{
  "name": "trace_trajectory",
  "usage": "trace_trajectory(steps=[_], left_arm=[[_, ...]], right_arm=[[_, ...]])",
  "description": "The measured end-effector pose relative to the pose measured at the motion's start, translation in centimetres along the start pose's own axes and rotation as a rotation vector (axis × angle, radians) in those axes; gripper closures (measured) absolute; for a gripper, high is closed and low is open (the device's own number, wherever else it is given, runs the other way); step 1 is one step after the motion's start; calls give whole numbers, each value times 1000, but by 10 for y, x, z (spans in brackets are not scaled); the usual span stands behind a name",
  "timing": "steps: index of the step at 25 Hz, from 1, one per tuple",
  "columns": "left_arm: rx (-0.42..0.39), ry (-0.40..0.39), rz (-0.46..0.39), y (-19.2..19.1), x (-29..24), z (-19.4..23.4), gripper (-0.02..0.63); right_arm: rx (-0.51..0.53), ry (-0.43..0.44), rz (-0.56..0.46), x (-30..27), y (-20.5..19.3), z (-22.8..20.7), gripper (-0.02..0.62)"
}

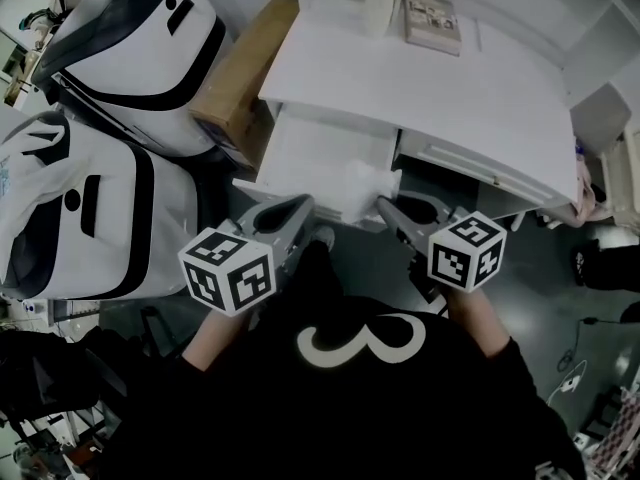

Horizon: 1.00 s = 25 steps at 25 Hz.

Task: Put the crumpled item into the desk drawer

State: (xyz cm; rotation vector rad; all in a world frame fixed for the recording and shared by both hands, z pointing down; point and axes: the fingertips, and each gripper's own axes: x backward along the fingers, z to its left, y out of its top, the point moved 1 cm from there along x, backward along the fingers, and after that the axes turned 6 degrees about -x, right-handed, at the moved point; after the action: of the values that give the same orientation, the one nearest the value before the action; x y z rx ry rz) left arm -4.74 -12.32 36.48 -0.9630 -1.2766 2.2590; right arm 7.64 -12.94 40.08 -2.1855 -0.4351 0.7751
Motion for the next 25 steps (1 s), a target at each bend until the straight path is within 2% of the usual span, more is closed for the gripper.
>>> trace_trajectory(steps=[5, 14, 20, 25], left_arm=[[33, 14, 18, 7, -26, 34, 595], [67, 31, 106, 11, -75, 107, 595], [86, 42, 157, 4, -100, 148, 595], [136, 29, 183, -2, -113, 173, 595]], right_arm=[[-4, -40, 29, -26, 11, -26, 552], [-18, -86, 87, -92, 32, -74, 552], [16, -122, 167, -139, 28, -105, 552], [32, -133, 236, -170, 20, -124, 551]])
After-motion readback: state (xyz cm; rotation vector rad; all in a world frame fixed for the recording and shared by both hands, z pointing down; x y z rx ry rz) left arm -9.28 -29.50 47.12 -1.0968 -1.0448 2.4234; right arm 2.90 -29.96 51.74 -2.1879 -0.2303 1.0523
